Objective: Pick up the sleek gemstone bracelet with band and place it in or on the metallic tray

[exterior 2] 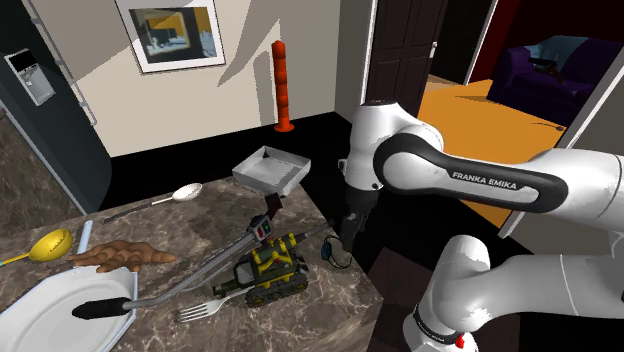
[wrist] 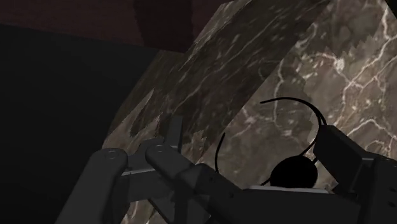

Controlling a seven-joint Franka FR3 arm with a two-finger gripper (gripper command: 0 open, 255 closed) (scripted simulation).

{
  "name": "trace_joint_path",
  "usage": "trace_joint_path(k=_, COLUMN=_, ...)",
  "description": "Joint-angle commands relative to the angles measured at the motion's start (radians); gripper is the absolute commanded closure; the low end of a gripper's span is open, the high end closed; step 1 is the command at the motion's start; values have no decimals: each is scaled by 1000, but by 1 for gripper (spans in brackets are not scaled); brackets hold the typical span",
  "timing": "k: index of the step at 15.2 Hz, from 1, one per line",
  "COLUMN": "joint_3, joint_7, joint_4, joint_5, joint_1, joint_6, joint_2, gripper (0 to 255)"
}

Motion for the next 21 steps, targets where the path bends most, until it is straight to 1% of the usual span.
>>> trace_joint_path(k=1, joint_3=23, joint_7=42, joint_4=-9, joint_5=76, joint_1=20, joint_6=37, joint_2=-33, gripper=0)
trace_joint_path(k=3, joint_3=44, joint_7=75, joint_4=-18, joint_5=142, joint_1=37, joint_6=83, joint_2=-57, gripper=0)
trace_joint_path(k=4, joint_3=50, joint_7=84, joint_4=-20, joint_5=160, joint_1=42, joint_6=96, joint_2=-64, gripper=0)
trace_joint_path(k=12, joint_3=92, joint_7=77, joint_4=-116, joint_5=197, joint_1=55, joint_6=191, joint_2=-69, gripper=0)
trace_joint_path(k=19, joint_3=92, joint_7=77, joint_4=-116, joint_5=197, joint_1=55, joint_6=190, joint_2=-69, gripper=0)
trace_joint_path(k=20, joint_3=92, joint_7=77, joint_4=-116, joint_5=197, joint_1=55, joint_6=190, joint_2=-69, gripper=255)
trace_joint_path(k=21, joint_3=92, joint_7=77, joint_4=-116, joint_5=197, joint_1=55, joint_6=190, joint_2=-69, gripper=255)
